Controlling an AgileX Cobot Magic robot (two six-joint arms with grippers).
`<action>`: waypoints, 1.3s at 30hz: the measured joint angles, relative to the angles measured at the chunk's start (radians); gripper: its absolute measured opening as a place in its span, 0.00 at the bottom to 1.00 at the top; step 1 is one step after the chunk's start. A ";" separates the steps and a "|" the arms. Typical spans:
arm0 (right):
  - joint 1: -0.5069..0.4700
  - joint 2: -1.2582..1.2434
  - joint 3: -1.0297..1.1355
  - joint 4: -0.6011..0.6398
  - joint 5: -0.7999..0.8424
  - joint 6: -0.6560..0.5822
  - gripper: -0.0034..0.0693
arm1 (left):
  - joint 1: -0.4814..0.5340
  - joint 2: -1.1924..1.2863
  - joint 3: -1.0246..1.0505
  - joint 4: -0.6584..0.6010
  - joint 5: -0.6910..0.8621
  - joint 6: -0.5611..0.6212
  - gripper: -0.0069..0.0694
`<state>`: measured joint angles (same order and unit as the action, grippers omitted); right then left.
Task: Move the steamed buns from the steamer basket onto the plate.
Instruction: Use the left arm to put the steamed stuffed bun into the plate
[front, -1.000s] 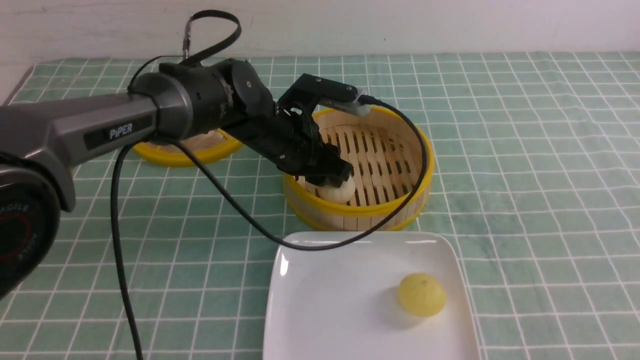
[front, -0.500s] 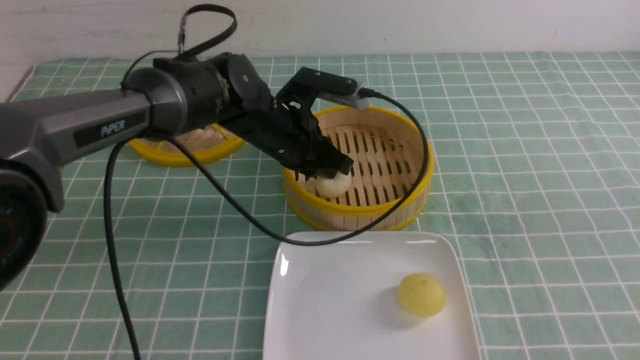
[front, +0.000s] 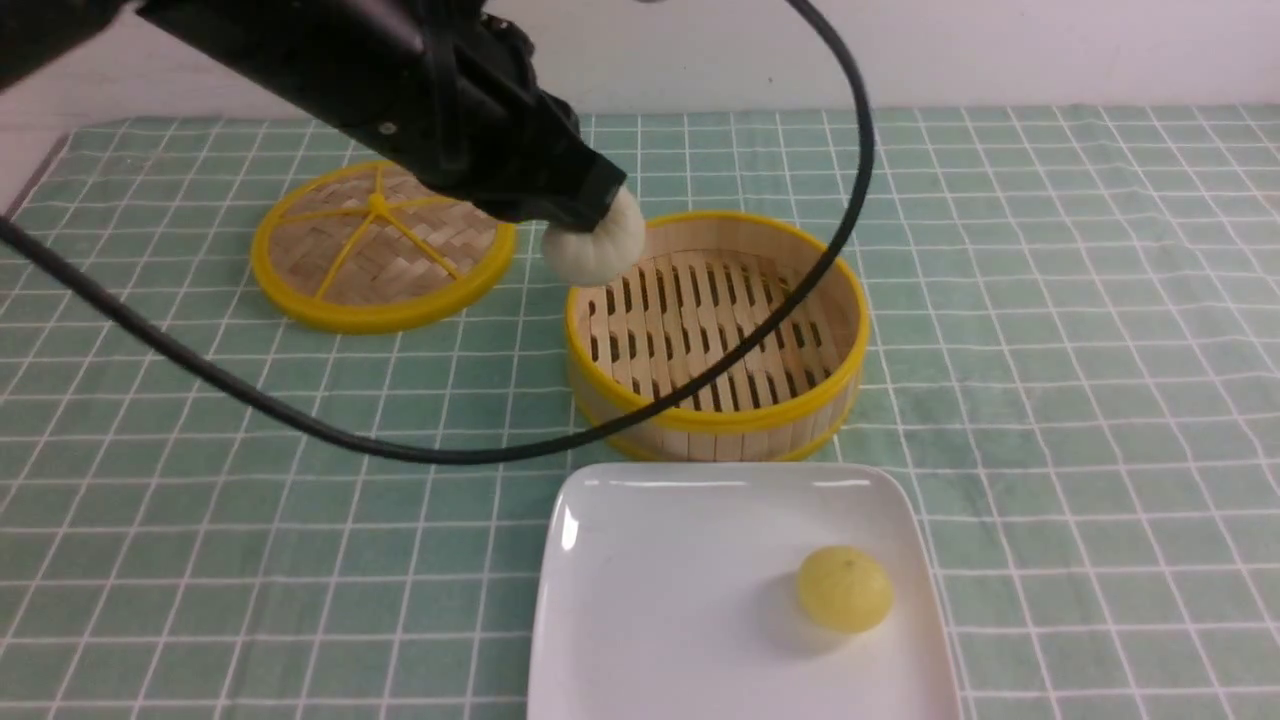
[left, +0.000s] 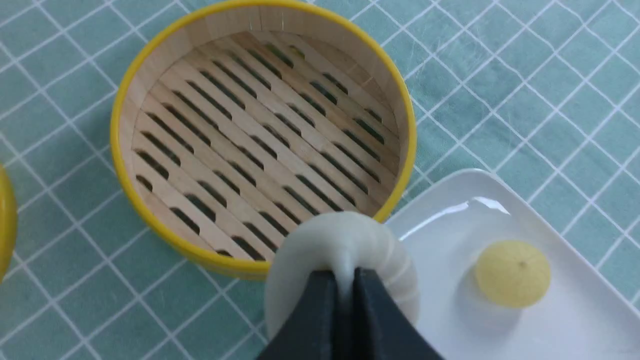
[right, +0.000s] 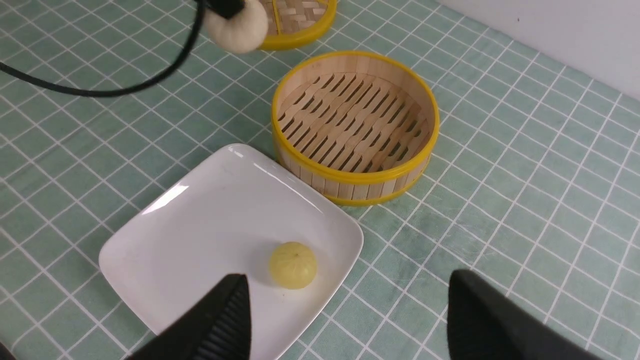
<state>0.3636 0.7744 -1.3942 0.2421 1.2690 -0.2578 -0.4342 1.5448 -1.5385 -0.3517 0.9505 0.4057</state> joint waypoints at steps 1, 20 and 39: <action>0.000 0.000 0.000 -0.002 0.000 0.000 0.76 | 0.000 -0.020 0.000 0.002 0.049 -0.036 0.13; 0.000 0.000 0.001 -0.014 0.000 0.000 0.68 | 0.000 0.159 0.350 -0.178 -0.037 0.033 0.13; 0.000 0.000 0.001 -0.012 0.000 0.000 0.68 | 0.000 0.316 0.352 -0.343 -0.122 0.177 0.18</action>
<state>0.3636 0.7744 -1.3930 0.2304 1.2690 -0.2578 -0.4342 1.8609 -1.1865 -0.6943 0.8288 0.5829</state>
